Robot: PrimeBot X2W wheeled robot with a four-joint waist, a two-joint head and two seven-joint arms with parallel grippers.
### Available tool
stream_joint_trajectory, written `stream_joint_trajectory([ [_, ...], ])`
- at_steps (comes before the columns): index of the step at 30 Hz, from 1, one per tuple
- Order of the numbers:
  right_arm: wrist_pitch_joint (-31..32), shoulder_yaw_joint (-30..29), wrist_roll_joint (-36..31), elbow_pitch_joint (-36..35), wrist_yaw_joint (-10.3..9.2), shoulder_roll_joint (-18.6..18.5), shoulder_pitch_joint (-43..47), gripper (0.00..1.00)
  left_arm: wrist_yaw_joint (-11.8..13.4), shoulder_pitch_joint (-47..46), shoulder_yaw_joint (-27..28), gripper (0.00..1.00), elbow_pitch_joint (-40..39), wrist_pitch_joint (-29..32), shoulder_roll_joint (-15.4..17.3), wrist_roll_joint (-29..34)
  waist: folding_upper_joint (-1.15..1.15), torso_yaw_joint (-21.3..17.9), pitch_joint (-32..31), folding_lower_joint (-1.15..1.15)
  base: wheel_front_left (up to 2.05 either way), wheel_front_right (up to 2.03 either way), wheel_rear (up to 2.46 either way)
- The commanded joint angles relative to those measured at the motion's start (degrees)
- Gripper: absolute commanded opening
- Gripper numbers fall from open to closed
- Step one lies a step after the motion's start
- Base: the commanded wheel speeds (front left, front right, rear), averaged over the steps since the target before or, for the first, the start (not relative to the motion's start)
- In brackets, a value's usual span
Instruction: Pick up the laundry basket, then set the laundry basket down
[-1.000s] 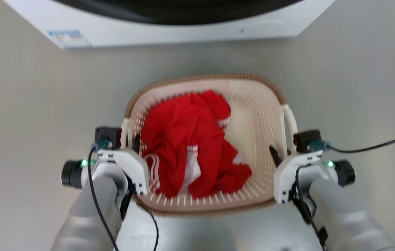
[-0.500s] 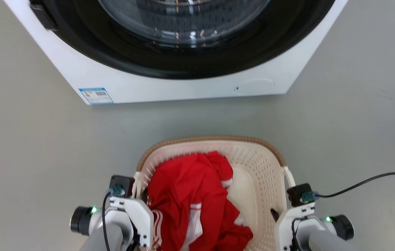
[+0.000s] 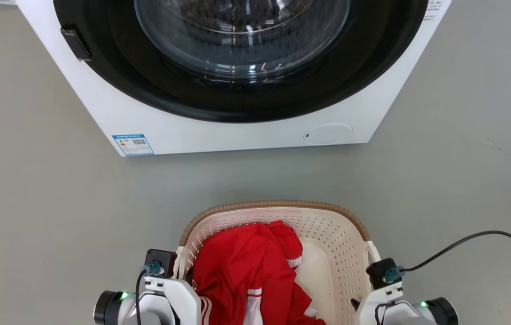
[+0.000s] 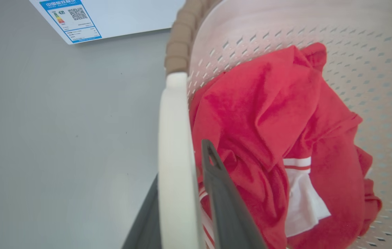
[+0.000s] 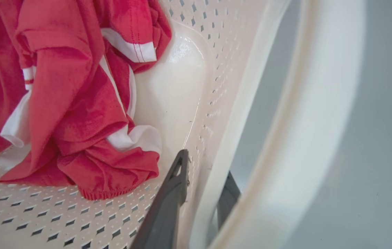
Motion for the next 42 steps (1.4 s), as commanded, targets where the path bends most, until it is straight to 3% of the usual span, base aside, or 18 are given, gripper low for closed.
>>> stream_joint_trajectory([
  [1,0.08,2.05,-0.09,-1.84,1.46,1.40,1.16,0.00,-0.47,0.08,-0.57,0.00,-1.57,-0.67,0.09,0.09,0.00,-0.13,-0.57,0.01,0.00,0.00,0.00],
  [42,1.31,4.46,2.82,-1.87,1.46,1.40,3.32,0.00,0.81,1.21,-15.72,0.00,-0.13,-1.19,0.08,-14.58,0.00,-1.12,-6.31,0.01,0.00,0.00,0.00],
])
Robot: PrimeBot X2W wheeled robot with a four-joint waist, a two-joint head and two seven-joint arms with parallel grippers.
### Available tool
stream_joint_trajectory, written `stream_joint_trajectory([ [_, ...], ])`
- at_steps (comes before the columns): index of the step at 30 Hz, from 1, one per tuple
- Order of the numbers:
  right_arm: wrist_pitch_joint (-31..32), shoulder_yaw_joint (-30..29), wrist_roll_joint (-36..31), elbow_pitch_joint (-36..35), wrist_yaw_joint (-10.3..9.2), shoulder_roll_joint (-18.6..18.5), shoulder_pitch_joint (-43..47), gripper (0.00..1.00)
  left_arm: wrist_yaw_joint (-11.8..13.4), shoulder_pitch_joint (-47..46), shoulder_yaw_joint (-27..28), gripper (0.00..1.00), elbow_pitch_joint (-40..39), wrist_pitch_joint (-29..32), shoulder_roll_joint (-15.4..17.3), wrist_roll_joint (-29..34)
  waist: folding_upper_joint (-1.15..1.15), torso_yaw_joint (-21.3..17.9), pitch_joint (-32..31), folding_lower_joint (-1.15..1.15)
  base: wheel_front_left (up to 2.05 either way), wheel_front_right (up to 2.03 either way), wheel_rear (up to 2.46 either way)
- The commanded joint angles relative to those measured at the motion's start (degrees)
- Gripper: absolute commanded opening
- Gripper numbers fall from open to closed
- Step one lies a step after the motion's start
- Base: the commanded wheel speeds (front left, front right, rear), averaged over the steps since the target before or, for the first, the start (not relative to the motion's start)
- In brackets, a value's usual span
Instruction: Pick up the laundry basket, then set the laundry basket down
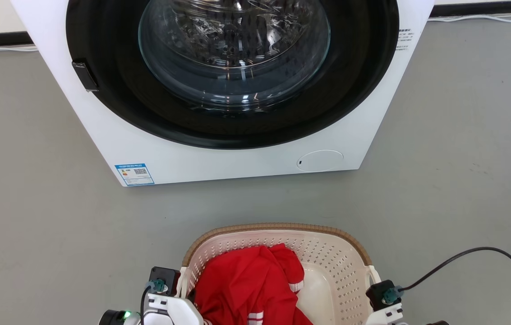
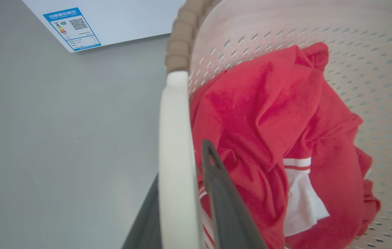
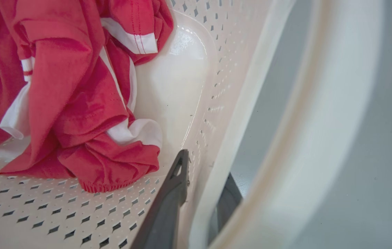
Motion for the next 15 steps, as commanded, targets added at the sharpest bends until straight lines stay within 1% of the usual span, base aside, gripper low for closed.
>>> stream_joint_trajectory([
  [1,-0.76,1.33,-0.11,-1.58,1.44,1.59,-0.30,0.00,-1.02,0.00,-0.22,0.00,-1.24,-0.56,-0.77,0.29,0.00,0.03,0.02,0.01,0.00,0.00,0.00],
  [15,-0.59,1.61,-0.08,-1.39,1.44,1.59,-0.58,0.00,-0.53,-0.81,-3.20,0.00,-0.85,-0.67,-0.77,-3.20,0.00,0.42,0.40,0.01,0.00,0.00,0.00],
])
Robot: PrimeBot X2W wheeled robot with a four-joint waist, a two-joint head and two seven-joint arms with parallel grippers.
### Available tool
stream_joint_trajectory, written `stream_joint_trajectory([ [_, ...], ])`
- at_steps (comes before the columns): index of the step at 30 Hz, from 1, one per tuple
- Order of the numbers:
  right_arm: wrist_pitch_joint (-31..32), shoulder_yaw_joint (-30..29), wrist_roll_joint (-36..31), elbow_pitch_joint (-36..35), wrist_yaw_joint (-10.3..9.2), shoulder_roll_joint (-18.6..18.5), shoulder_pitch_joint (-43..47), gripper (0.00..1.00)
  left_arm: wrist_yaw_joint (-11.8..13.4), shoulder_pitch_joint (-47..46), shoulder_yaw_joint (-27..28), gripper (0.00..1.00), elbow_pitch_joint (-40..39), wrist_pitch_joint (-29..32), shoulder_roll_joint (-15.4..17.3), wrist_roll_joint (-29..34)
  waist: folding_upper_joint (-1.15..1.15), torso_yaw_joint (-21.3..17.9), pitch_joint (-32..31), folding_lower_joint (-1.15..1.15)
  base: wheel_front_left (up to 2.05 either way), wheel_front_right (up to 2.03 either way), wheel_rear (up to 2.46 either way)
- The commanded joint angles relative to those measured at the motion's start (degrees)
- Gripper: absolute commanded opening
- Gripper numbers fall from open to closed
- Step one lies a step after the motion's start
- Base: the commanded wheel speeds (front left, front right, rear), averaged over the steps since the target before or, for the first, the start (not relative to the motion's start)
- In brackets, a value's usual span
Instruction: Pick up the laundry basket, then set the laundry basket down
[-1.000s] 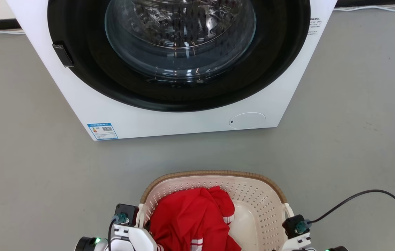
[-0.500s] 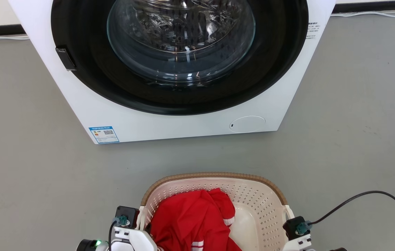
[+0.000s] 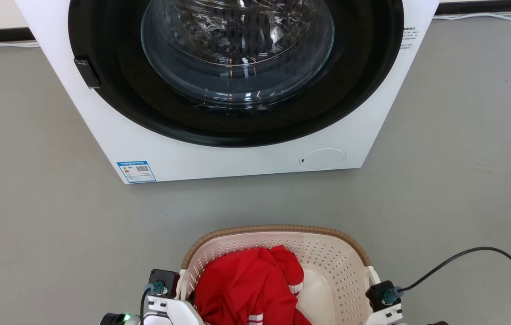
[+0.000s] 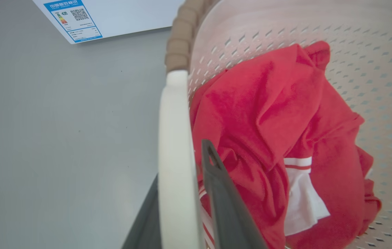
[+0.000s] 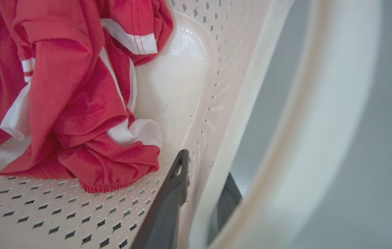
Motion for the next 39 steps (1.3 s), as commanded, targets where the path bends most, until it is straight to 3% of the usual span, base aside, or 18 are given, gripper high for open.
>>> stream_joint_trajectory([
  [1,-0.65,1.34,-0.09,-1.56,1.44,1.60,-0.60,0.00,-1.00,-0.88,-0.24,0.00,-1.07,-0.49,-0.84,0.40,0.00,0.00,0.04,0.00,0.00,0.00,0.00],
  [14,-2.73,0.73,-0.92,-1.55,1.44,1.60,-2.86,0.00,-0.56,-3.98,-1.03,0.00,-0.42,-0.60,-0.84,-1.18,0.00,0.33,4.22,0.00,0.00,0.00,0.00],
  [39,-11.66,-4.80,-4.29,3.59,1.44,1.60,-20.60,0.00,1.05,-21.41,6.22,0.00,-2.24,-0.62,0.43,7.27,0.00,2.87,28.37,0.00,0.00,0.00,0.00],
])
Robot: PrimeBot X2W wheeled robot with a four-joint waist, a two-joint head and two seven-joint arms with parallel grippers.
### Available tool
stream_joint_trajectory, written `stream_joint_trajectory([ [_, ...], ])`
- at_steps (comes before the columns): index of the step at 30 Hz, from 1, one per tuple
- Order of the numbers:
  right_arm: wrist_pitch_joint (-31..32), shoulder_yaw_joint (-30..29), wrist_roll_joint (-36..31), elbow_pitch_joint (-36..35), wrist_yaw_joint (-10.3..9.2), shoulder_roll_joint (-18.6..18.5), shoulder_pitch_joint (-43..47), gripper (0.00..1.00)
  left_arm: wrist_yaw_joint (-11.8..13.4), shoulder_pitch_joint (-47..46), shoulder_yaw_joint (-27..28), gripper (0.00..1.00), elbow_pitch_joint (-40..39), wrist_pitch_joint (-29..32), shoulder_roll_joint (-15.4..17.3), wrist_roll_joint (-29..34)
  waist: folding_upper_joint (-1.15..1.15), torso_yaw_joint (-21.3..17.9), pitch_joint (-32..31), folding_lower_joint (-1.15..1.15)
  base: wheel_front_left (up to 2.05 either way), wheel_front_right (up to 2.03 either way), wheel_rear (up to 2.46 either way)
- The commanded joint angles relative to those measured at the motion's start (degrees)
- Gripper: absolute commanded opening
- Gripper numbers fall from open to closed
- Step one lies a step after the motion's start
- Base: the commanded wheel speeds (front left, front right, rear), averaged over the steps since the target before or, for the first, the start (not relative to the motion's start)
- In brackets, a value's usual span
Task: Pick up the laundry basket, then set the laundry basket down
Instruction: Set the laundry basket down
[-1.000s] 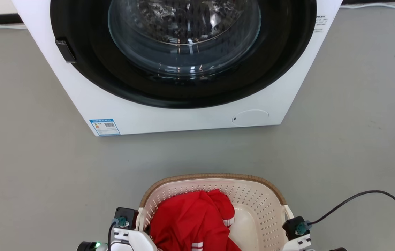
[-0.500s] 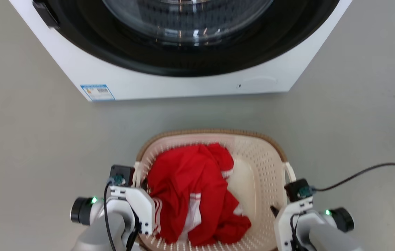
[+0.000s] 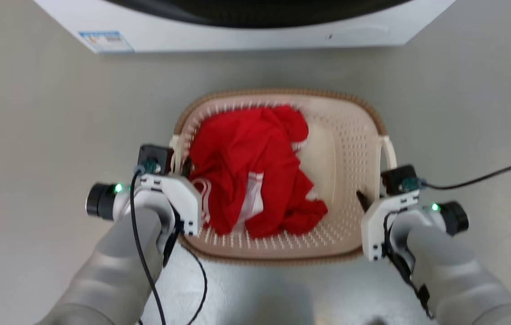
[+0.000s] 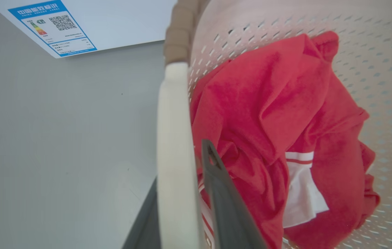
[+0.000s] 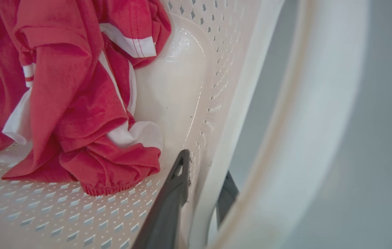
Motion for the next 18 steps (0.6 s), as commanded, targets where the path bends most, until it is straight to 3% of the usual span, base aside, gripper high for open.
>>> stream_joint_trajectory([
  [1,-2.16,0.62,-1.48,-0.74,0.92,1.53,-1.45,0.00,-0.45,-1.53,0.65,0.00,-1.15,-0.28,-0.02,1.60,0.00,0.93,3.95,0.00,0.00,0.00,0.00],
  [18,-6.03,-4.67,-6.49,1.35,0.92,1.53,-8.69,0.00,0.59,-7.36,7.43,0.00,-3.67,-0.28,0.37,6.99,0.00,2.70,13.60,0.00,0.00,0.00,0.00],
])
